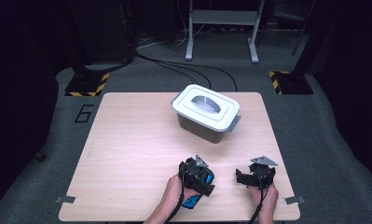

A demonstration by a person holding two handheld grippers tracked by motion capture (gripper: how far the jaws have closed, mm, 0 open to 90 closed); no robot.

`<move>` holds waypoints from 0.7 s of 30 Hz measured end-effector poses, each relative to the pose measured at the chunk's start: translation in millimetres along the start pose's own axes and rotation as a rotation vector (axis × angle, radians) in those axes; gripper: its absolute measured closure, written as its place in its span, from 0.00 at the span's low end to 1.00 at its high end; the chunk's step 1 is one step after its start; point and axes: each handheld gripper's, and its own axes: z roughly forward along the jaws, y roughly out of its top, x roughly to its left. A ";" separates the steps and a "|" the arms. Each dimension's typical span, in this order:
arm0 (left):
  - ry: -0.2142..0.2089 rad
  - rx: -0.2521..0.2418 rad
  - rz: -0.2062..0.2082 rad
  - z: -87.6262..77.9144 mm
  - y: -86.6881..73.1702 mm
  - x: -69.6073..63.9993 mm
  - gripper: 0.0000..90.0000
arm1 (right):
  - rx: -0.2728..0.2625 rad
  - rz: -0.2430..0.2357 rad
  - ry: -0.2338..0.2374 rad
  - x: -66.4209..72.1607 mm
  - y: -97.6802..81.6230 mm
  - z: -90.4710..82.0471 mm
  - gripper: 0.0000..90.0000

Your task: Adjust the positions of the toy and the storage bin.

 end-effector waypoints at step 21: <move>0.093 0.021 0.025 13.0 3.8 -5.9 0.26 | -0.001 0.002 -0.002 -0.1 0.0 -0.1 0.04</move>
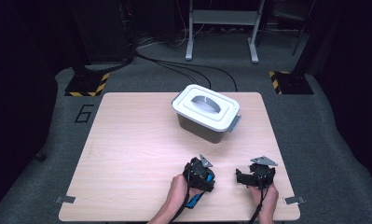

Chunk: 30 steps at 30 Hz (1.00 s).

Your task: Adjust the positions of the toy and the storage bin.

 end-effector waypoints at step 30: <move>-0.054 -0.404 -0.119 -88.6 -34.2 35.9 0.28 | 0.004 0.009 -0.008 0.5 0.0 -0.6 0.05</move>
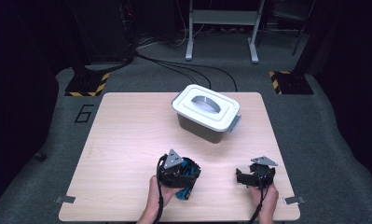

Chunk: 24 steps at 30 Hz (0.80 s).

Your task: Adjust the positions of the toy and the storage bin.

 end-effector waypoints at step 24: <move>0.091 -0.100 0.006 -72.7 -1.6 50.0 0.28 | 0.000 0.001 -0.001 0.1 0.0 0.0 0.05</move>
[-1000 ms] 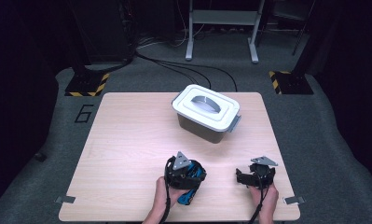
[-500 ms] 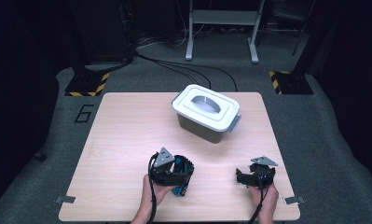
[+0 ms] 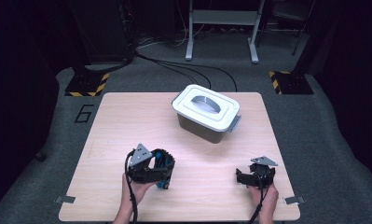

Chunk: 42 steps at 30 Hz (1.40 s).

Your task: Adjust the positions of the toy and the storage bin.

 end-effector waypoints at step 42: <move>0.226 0.449 0.011 1.8 -35.7 106.7 0.28 | -0.003 -0.009 0.001 -0.6 0.1 0.5 0.05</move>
